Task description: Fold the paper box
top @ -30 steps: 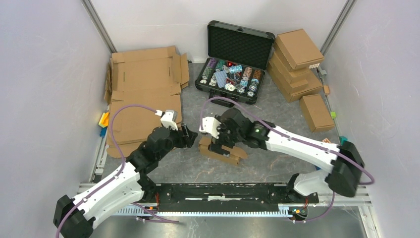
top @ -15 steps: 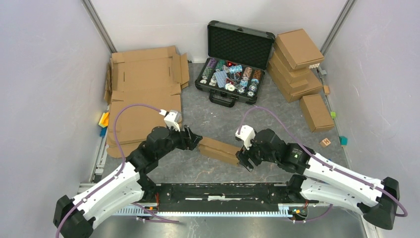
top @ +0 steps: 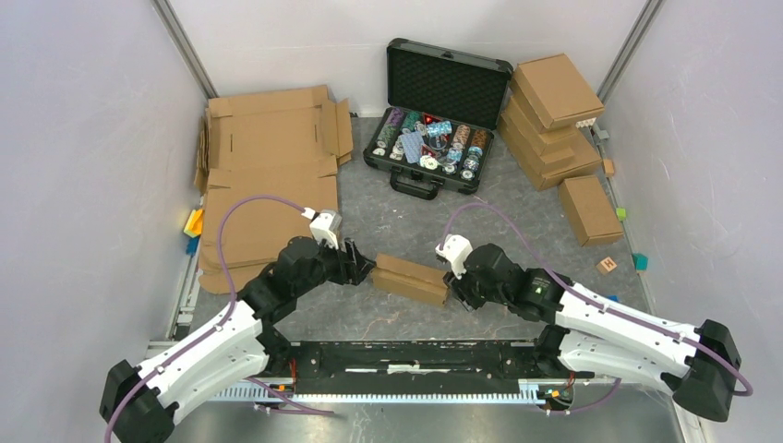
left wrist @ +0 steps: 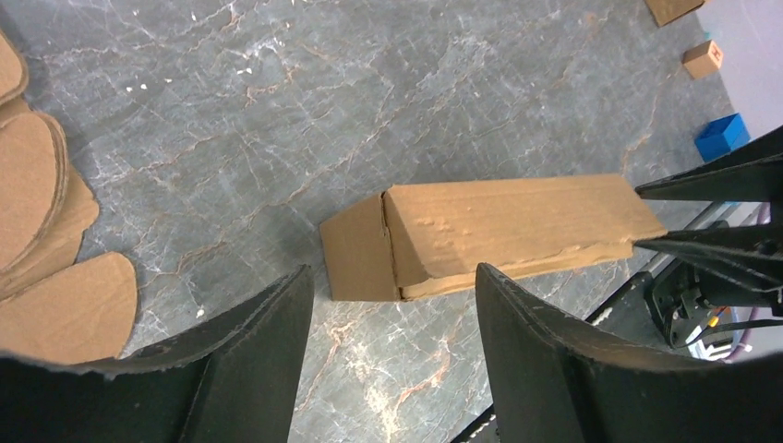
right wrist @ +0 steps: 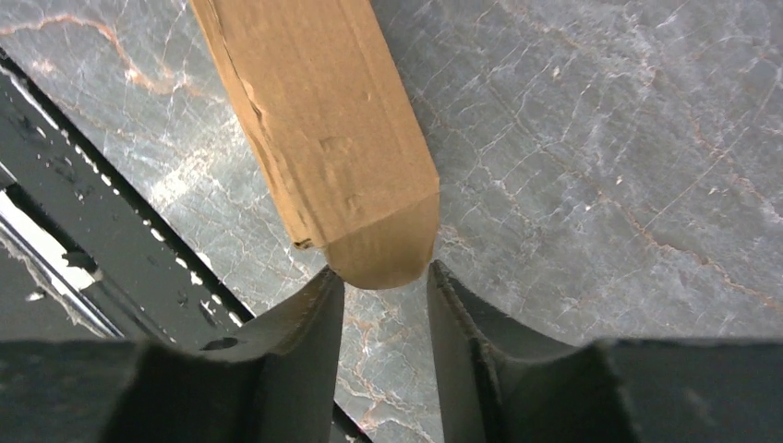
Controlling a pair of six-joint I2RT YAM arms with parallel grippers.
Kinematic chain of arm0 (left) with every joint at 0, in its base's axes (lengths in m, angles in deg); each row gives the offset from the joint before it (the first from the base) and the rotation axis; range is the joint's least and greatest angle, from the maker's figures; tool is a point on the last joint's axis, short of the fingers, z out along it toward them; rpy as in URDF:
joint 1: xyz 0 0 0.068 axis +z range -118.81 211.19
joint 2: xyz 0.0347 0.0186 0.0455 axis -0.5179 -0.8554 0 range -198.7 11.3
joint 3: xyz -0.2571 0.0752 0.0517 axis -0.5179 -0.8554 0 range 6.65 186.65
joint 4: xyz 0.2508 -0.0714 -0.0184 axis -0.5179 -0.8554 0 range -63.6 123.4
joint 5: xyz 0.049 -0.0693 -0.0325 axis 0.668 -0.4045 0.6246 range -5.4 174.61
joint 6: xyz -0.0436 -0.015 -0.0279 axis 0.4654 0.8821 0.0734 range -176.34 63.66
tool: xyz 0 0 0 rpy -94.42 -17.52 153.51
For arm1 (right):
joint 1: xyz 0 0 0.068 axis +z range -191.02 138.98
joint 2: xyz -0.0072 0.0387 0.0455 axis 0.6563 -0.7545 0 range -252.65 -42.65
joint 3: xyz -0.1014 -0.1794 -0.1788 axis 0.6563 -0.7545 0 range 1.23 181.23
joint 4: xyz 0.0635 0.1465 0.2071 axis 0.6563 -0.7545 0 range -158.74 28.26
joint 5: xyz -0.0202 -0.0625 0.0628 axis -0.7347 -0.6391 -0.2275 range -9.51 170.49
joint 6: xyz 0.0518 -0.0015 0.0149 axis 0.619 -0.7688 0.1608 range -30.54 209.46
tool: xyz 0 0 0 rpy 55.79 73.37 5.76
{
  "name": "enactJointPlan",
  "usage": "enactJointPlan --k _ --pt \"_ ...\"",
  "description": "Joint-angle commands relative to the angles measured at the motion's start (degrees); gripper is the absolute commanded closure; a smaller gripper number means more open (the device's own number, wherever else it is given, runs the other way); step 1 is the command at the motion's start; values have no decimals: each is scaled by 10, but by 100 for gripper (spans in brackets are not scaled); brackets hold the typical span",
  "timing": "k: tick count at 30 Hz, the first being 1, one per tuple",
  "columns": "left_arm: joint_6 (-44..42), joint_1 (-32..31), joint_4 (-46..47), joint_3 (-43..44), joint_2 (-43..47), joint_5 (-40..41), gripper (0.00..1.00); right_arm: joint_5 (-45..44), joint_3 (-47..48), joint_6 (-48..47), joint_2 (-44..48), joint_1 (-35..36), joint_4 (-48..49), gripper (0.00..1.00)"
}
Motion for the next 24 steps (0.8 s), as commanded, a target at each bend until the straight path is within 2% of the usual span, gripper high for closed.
enactJointPlan --k 1,3,9,12,19,24 --pt "17 2 -1 -1 -6 -11 30 -36 2 19 18 -1 42 60" --pt "19 2 1 -4 -2 -9 31 -41 4 22 23 -1 45 66" --pt "13 2 18 -21 15 -20 36 -38 16 24 14 -2 42 74" --pt "13 1 23 -26 20 -23 41 -41 21 26 13 -1 43 79" --pt "4 -4 23 -28 37 -45 44 -57 38 31 12 -1 38 90" --pt "-2 -20 22 -25 21 -30 45 -71 45 36 11 -1 40 97"
